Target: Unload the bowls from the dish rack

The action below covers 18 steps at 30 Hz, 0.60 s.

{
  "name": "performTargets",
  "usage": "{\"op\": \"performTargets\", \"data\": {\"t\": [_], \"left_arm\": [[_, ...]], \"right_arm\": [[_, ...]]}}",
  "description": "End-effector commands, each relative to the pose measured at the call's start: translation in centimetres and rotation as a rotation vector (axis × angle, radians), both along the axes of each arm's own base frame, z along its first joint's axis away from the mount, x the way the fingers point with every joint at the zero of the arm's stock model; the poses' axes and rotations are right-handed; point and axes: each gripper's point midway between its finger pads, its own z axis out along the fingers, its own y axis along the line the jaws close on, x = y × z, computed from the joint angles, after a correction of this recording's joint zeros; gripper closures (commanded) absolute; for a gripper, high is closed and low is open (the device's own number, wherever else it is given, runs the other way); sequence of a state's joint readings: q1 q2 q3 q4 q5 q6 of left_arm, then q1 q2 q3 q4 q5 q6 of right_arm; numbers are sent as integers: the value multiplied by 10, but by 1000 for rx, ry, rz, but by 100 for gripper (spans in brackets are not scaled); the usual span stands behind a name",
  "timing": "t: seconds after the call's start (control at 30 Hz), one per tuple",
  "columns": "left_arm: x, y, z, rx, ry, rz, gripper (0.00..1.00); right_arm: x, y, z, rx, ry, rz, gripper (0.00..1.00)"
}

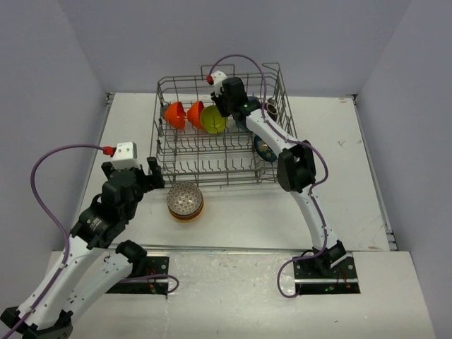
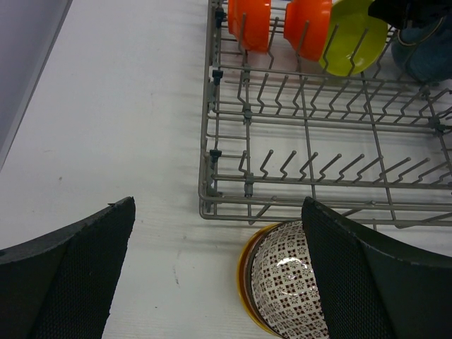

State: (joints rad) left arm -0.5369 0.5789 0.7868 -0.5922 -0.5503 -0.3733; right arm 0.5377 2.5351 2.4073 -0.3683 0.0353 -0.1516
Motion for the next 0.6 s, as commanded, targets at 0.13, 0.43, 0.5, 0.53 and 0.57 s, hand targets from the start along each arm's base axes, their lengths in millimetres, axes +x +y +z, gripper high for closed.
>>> {"op": "performTargets", "data": {"t": [0.13, 0.43, 0.5, 0.53, 0.57], "left_arm": [[1, 2, 4, 8, -27, 0, 0], [-1, 5, 6, 7, -34, 10, 0], [-1, 6, 8, 1, -42, 13, 0], [-1, 6, 7, 2, -44, 13, 0], [-2, 5, 8, 0, -45, 10, 0]], "right_arm": [[3, 5, -1, -74, -46, 84, 77], [-1, 4, -8, -103, -43, 101, 93], [-2, 5, -11, -112, -48, 100, 100], [-2, 3, -7, -112, -56, 95, 100], [-2, 3, -7, -115, -62, 89, 100]]}}
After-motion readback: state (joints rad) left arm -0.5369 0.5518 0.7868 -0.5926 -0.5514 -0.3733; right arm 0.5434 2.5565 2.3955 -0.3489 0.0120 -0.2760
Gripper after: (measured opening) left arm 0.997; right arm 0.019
